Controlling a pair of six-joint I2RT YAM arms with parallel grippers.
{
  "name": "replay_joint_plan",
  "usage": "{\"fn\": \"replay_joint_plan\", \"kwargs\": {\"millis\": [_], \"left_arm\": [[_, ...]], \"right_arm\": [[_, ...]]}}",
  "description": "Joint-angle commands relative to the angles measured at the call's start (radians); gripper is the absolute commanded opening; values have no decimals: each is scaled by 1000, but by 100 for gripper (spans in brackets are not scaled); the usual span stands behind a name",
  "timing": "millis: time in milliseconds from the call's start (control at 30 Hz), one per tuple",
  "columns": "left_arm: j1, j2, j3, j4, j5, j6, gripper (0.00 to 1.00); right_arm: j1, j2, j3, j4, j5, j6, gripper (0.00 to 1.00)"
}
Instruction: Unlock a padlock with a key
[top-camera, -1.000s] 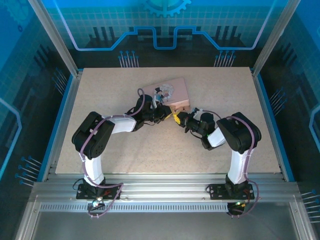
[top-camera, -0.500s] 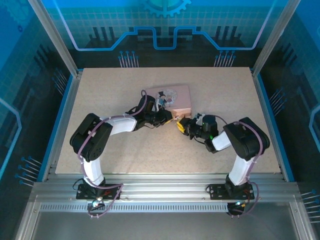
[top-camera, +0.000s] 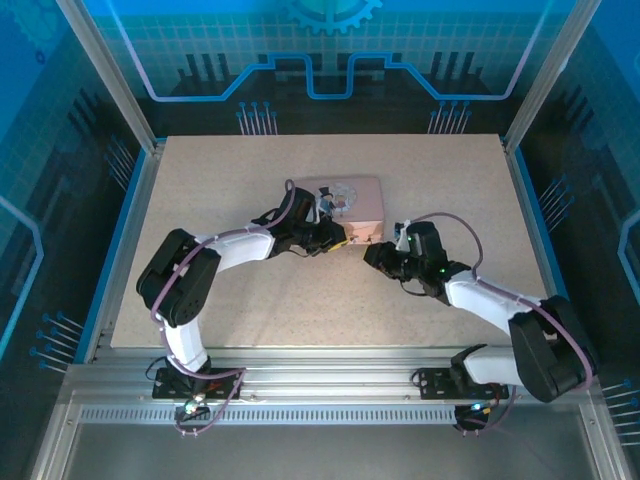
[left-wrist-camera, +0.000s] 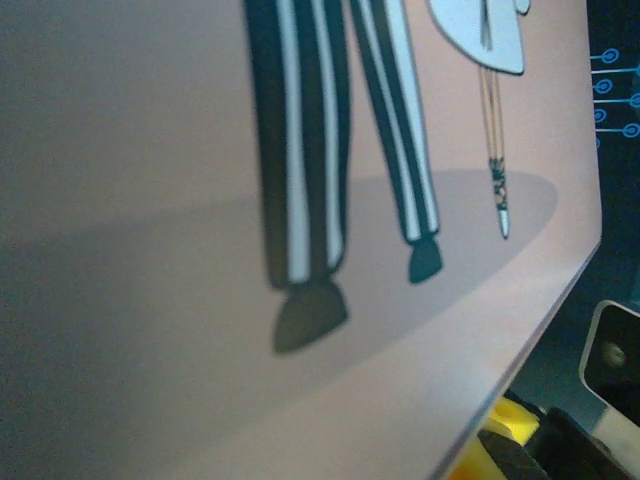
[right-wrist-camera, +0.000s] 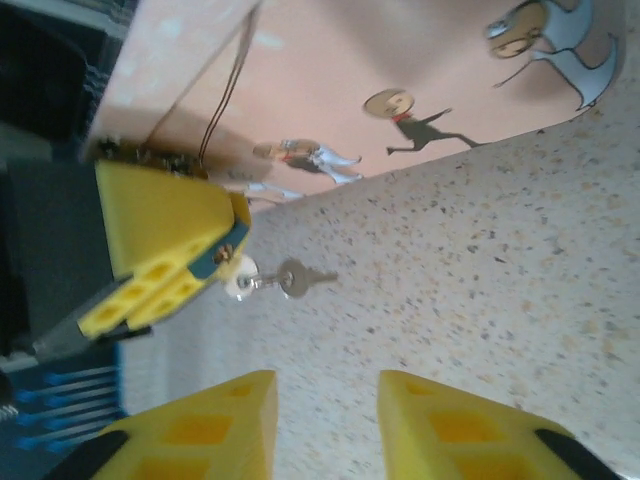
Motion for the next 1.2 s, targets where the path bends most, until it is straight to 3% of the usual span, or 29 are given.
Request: {"fn": "replay_joint_plan", "kwargs": {"millis": [0, 100, 300, 600, 1167], "left_arm": [[-9, -28, 42, -52, 49, -18, 11], [-9, -26, 57, -73, 61, -16, 11], [-7, -25, 82, -114, 75, 1, 11], [-4, -24, 92, -110, 95, -9, 11], [5, -32, 95, -122, 115, 2, 10]], "right_arm": [[38, -8, 56, -171, 87, -242, 41], [61, 9, 91, -171, 102, -331, 47], [92, 75, 176, -181, 94, -461, 48], [104, 159, 255, -177, 99, -525, 53], [155, 279, 389, -216, 218, -591, 46]]}}
